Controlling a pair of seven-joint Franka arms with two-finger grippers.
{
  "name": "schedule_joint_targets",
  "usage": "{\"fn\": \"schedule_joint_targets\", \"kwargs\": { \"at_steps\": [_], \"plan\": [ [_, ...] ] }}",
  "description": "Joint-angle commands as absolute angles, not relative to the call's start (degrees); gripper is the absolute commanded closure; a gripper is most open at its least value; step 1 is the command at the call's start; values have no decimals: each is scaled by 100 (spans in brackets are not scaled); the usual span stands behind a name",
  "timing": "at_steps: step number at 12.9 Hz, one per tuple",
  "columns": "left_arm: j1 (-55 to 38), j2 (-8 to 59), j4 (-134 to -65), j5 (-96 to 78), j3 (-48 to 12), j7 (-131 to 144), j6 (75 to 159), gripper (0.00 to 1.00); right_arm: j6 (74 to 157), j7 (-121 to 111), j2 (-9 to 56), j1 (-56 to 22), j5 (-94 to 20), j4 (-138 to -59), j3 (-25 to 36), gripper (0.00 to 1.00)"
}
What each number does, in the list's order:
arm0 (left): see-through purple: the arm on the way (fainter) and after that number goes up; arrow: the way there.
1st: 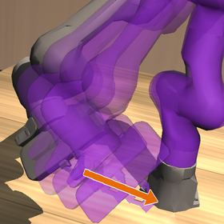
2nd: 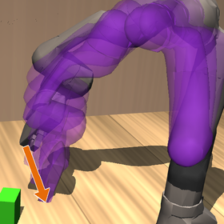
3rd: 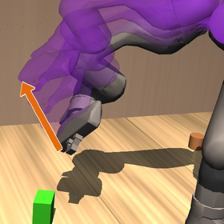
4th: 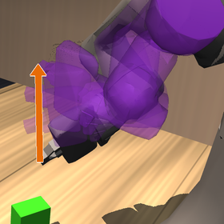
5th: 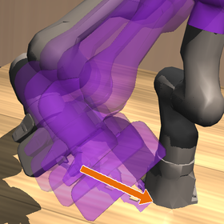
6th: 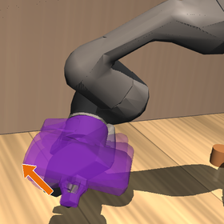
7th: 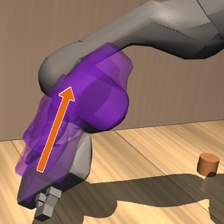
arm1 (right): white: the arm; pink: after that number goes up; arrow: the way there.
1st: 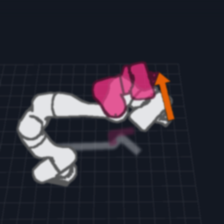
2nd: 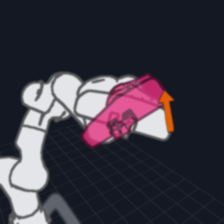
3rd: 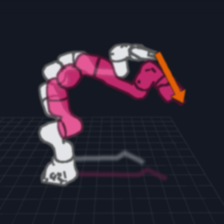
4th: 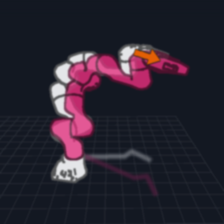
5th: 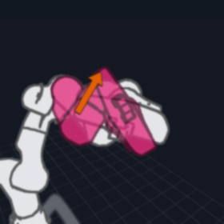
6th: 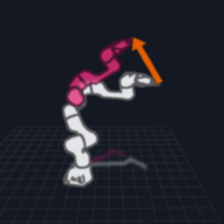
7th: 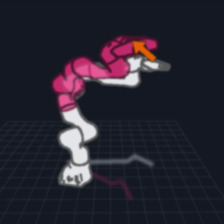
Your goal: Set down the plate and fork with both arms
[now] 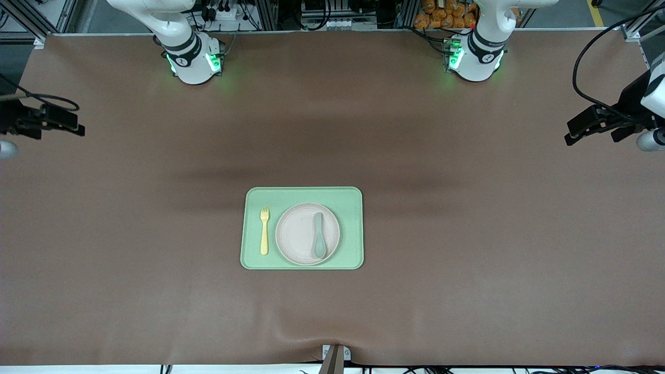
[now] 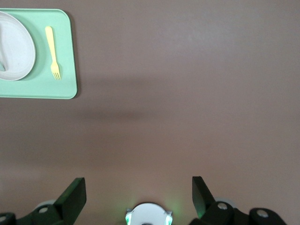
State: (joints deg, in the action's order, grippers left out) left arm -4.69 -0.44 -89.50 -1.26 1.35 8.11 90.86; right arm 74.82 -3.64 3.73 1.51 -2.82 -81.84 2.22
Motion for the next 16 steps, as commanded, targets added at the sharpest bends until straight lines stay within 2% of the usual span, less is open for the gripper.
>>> {"fn": "schedule_joint_targets", "kwargs": {
  "at_steps": [1, 7, 16],
  "plan": [
    [-483, -88, -8991, -193, 158, 712, 9132, 0, 7339, -123, 36, 114, -202, -8218, 202, 0],
    [-483, -88, -9000, -193, 158, 703, 9132, 0, 7444, -202, -263, 97, -97, -8429, 185, 0],
    [-492, -70, -8991, -193, 158, 703, 9132, 0, 7603, -158, -237, 62, -79, -8420, 185, 0]
  ]
}}
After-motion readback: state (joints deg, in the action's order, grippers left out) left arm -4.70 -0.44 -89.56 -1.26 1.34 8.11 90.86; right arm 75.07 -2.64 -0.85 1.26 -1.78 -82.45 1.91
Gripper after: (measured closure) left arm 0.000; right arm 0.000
